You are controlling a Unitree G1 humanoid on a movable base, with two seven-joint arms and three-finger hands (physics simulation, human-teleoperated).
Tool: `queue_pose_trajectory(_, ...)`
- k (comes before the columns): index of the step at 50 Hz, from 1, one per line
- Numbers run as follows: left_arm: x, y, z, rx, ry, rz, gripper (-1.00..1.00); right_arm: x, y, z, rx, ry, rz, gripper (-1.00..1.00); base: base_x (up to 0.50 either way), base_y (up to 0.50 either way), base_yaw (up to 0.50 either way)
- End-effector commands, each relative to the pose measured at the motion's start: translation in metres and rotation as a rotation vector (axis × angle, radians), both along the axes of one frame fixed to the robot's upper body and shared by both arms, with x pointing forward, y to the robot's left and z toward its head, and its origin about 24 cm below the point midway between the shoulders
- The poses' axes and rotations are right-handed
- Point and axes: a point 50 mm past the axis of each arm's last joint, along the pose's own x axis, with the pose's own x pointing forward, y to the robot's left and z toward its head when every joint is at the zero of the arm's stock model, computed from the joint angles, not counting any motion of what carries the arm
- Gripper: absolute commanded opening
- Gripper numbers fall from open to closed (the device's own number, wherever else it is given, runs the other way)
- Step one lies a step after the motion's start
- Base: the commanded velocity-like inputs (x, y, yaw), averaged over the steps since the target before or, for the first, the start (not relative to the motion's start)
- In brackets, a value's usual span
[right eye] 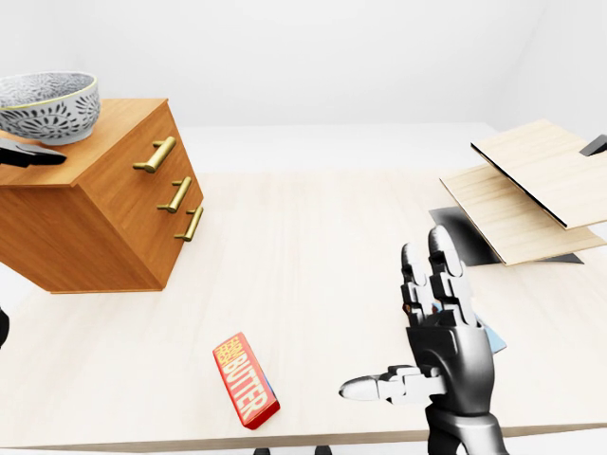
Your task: Close the top drawer of the cabinet and put the bowl on top of it.
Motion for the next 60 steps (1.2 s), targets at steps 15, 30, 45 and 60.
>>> queue_pose_trajectory(15,0.001,0.002,-0.018,0.001,0.05,0.013,1.0,0.002,0.003,-0.003,-0.003,0.017,0.008,1.0,0.0,0.0,0.0)
queue_pose_trajectory(30,-0.009,0.003,0.016,0.034,-0.078,0.008,1.0,0.003,0.004,-0.005,-0.003,0.029,0.017,1.0,0.0,0.0,0.0)
queue_pose_trajectory(45,-0.049,-0.038,0.089,0.234,-0.282,-0.244,1.0,0.001,0.005,-0.006,0.0,0.035,0.022,1.0,0.0,0.0,0.0)
queue_pose_trajectory(60,-0.065,-0.077,0.095,0.338,-0.336,-0.396,1.0,0.001,0.006,-0.007,-0.004,0.038,0.024,1.0,0.0,0.0,0.0)
